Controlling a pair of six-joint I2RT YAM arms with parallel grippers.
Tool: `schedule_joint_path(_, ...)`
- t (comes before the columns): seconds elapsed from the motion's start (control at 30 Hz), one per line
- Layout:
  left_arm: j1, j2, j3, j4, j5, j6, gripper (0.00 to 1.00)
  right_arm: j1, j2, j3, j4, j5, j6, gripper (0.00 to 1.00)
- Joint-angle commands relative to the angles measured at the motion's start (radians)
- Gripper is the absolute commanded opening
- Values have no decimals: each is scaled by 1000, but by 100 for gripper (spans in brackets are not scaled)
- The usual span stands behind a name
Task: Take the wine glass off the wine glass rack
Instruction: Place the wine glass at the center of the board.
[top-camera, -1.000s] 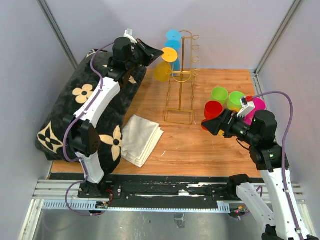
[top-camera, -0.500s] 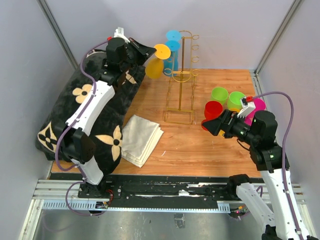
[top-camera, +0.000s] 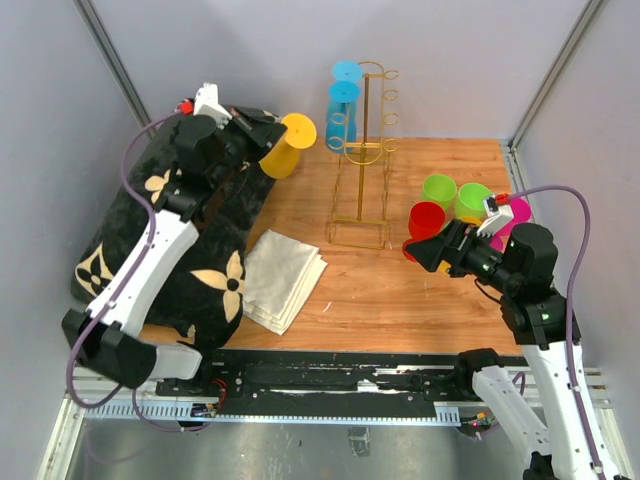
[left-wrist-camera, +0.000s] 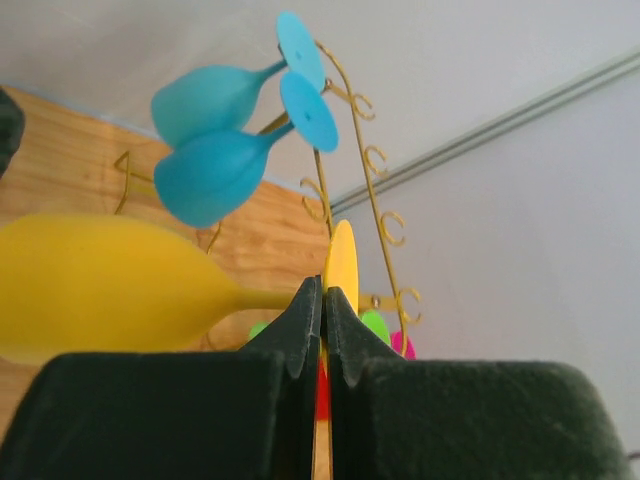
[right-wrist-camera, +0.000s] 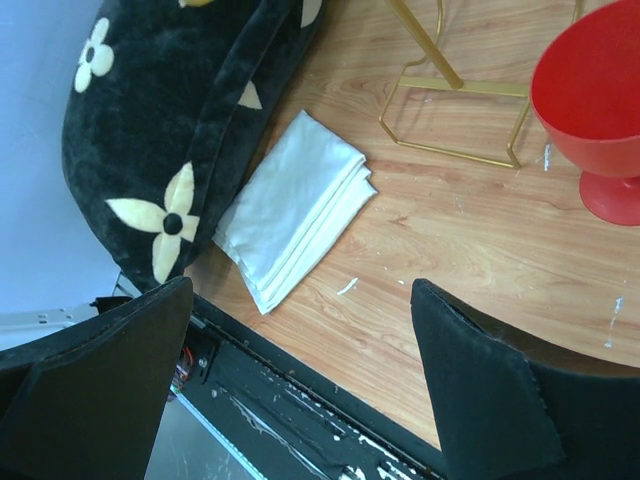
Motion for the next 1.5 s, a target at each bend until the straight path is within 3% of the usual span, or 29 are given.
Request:
schedule_joint_path(0.0, -14, -195, -168, 38, 63, 77, 1, -27, -24, -20, 81, 2, 64, 90)
schedule_joint_path(0.23, -84, -425, -473, 48, 230, 88, 1, -27, -8, -74, 230, -90, 148, 88)
schedule_joint_path(0.5, -365, -464, -662, 234, 232, 23, 1, -16, 76, -66, 347, -294, 216, 80)
schedule_joint_path(0.73, -497, -366, -637, 340, 224, 45, 1, 61, 161, -48, 346, -409, 219, 68)
schedule_joint_path(0.83, -517, -354, -642, 364, 203, 38, 0, 118, 199, -33, 325, -446, 200, 59)
schedule_joint_path(1.0, -524, -363, -660, 374, 183, 26, 0, 246, 235, -9, 311, -444, 136, 54)
schedule_joint_path(1.1, -525, -385, -664, 354, 157, 34, 0, 288, 262, 4, 299, -439, 115, 46)
schedule_joint_path(1.3, -525, -418, -669, 316, 165, 68, 1, 301, 283, 17, 302, -395, 111, 10)
schedule_joint_path(1.37, -525, -424, -678, 307, 176, 70, 8, 301, 277, 18, 316, -389, 111, 1)
schedule_joint_path(1.47, -525, -419, -685, 298, 210, 71, 27, 302, 270, 18, 340, -398, 115, 1)
